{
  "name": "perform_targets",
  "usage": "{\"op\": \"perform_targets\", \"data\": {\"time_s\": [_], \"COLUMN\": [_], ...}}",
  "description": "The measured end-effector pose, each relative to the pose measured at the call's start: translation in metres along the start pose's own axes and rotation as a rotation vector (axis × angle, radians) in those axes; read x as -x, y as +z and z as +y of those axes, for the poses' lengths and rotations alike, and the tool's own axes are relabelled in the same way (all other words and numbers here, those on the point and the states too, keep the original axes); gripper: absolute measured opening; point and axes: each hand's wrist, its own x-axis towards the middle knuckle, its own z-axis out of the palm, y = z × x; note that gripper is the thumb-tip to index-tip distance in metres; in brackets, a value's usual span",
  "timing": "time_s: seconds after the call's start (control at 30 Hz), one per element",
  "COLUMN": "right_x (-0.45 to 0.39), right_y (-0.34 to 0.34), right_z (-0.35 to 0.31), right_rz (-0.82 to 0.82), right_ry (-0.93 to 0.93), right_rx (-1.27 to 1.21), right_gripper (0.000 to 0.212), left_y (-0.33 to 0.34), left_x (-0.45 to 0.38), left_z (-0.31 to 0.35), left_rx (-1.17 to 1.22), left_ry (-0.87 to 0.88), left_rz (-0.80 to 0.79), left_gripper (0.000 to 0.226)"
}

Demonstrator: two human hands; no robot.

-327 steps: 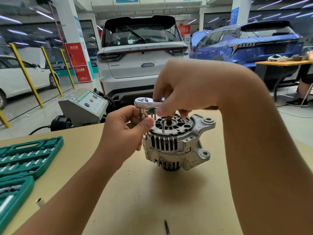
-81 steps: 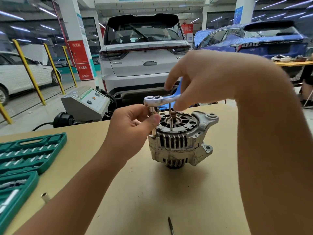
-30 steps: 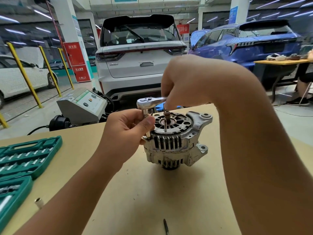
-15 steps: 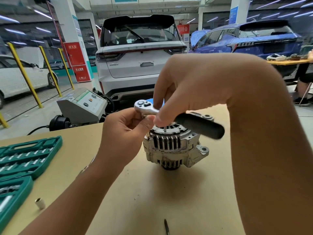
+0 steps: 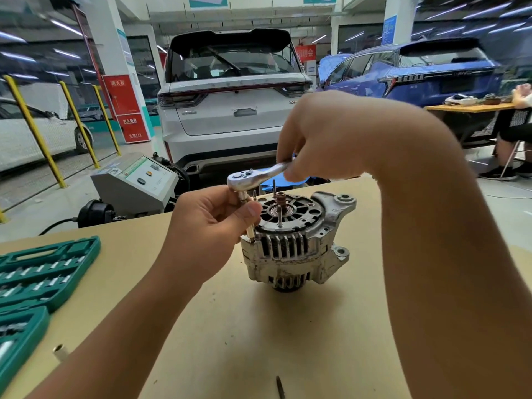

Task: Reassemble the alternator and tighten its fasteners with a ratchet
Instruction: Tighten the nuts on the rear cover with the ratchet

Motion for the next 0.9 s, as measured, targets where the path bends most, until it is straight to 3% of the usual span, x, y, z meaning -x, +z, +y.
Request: {"op": "perform_targets", "data": {"time_s": [0.23, 0.3, 0.4, 0.53, 0.63, 0.73, 0.9], "right_x": [0.0, 0.0, 0.0, -0.001, -0.007, -0.01, -0.009], "right_y": [0.002, -0.001, 0.0, 0.001, 0.002, 0.006, 0.007], "right_z": [0.0, 0.002, 0.001, 0.002, 0.005, 0.004, 0.009], "right_rz": [-0.004, -0.014, -0.036, -0.027, -0.003, -0.027, 0.002], "right_ry": [-0.022, -0.018, -0.024, -0.025, 0.022, -0.018, 0.009], "right_rx": [-0.029, 0.001, -0.044, -0.073, -0.008, -0.033, -0.065], "right_gripper": [0.009, 0.02, 0.009, 0.01, 0.034, 0.012, 0.019], "left_y": [0.0, 0.0, 0.002, 0.0, -0.001, 0.0, -0.003], "left_x": [0.001, 0.001, 0.001, 0.001, -0.001, 0.0, -0.001], "left_z": [0.0, 0.001, 0.0, -0.001, -0.003, -0.004, -0.003], "left_rx": [-0.048, -0.049, -0.035, -0.042, -0.038, -0.036, -0.047], "left_ry": [0.002, -0.004, -0.011, -0.014, -0.023, -0.024, -0.041], "left_rz": [0.014, -0.007, 0.023, 0.024, 0.01, 0.042, 0.045], "left_gripper": [0.014, 0.015, 0.014, 0.013, 0.013, 0.01, 0.012]}}
